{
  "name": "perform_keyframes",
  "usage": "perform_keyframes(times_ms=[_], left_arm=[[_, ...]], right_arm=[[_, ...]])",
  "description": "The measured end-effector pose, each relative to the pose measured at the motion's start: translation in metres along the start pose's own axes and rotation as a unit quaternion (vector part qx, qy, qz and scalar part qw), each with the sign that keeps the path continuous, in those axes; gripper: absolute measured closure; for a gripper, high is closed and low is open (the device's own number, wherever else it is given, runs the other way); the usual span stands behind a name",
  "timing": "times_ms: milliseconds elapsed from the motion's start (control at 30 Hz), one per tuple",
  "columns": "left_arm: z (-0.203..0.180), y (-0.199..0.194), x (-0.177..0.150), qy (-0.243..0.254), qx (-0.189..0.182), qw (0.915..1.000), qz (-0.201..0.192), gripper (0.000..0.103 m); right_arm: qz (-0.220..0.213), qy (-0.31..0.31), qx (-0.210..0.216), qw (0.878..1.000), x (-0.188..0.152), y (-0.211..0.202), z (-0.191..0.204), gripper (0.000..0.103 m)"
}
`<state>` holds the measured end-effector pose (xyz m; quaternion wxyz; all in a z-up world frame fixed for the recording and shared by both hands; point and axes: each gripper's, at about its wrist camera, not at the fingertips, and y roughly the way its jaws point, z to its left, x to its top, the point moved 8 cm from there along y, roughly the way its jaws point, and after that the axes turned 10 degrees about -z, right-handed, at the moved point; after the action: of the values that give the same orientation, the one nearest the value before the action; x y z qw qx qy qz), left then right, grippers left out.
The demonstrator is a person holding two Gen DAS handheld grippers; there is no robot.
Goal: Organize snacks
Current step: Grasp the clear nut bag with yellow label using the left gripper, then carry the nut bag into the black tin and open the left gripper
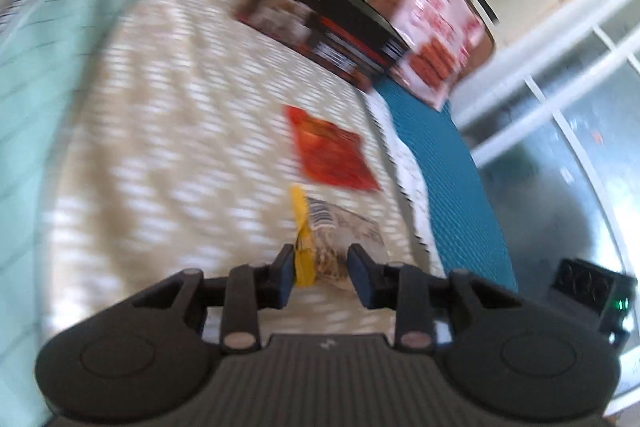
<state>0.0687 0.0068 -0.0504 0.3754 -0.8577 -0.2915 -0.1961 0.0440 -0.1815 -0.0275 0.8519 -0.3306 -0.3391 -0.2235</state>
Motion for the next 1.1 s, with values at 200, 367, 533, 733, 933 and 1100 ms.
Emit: perform_keyframes(times_ms=[200,367,533,733,933,1100], left_arm=[[0.012,-0.024,0.015,0.002,0.019,0.9993,-0.031,0.063],[-0.005,-0.004,0.014,0.029,0.006,0.9995,-0.011,0.058],[-0.019,0.016,0.002,0.063,-0.002,0.9980,0.006,0.061],[-0.015,0.019,0.008,0.051,0.005,0.9987,0.007,0.076],[-0.036,0.008,0.044,0.079,-0.019,0.9964,-0.022,0.078],[-0.061,0.024,0.103,0.119,-0.029,0.9908,-0.058,0.078]], right_arm=[[-0.004,-0.070,-0.007,0.998,0.004,0.005,0.021,0.060],[0.009,-0.117,-0.034,0.993,-0.009,0.004,0.010,0.054],[0.011,-0.226,-0.059,0.972,-0.024,0.012,0.019,0.053],[-0.002,-0.259,-0.061,0.964,-0.021,0.032,0.024,0.071],[-0.040,-0.256,-0.052,0.964,0.004,0.035,0.030,0.076],[-0.088,-0.280,-0.066,0.954,0.054,0.048,0.027,0.076]])
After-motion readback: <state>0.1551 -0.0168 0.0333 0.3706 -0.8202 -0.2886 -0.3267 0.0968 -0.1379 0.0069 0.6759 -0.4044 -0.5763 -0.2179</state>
